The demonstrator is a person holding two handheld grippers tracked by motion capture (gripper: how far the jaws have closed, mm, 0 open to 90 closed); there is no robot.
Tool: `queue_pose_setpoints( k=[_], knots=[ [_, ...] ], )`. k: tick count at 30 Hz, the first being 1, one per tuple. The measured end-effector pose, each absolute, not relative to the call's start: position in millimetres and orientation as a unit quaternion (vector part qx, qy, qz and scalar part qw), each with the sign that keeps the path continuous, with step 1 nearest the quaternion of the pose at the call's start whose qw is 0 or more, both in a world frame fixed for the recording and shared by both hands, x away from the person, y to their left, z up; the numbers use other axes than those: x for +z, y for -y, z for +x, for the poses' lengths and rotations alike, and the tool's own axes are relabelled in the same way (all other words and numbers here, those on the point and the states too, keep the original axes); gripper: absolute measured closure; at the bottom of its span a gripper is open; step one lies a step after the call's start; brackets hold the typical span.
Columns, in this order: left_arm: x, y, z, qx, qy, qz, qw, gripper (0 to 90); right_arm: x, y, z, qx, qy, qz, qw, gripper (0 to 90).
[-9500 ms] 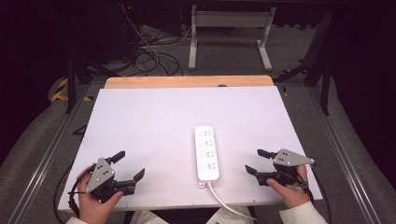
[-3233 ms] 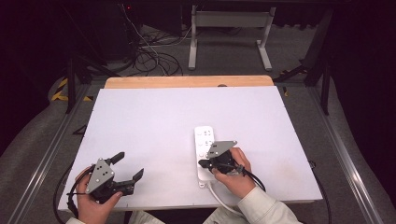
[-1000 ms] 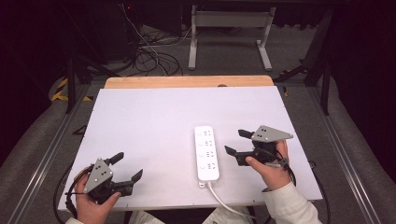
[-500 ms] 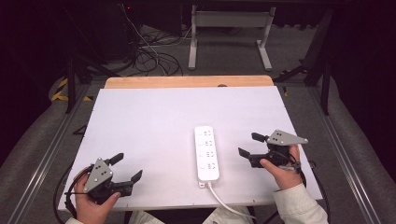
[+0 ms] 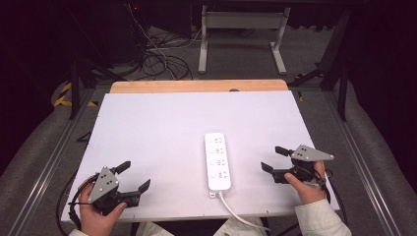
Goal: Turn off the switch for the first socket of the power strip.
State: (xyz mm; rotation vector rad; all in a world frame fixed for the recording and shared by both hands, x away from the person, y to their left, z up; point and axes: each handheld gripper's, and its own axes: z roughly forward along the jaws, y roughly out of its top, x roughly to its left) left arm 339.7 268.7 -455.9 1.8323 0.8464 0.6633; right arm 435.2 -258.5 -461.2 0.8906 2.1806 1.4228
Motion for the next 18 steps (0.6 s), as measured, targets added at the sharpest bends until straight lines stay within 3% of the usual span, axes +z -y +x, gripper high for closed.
queue_pose_setpoints(
  k=[18],
  knots=[
    [-461, -272, 342, 0.247, -0.355, 0.755, 0.493, 16.4, -489, 273, 425, 0.468, -0.793, 0.358, 0.158, 16.1]
  ],
)
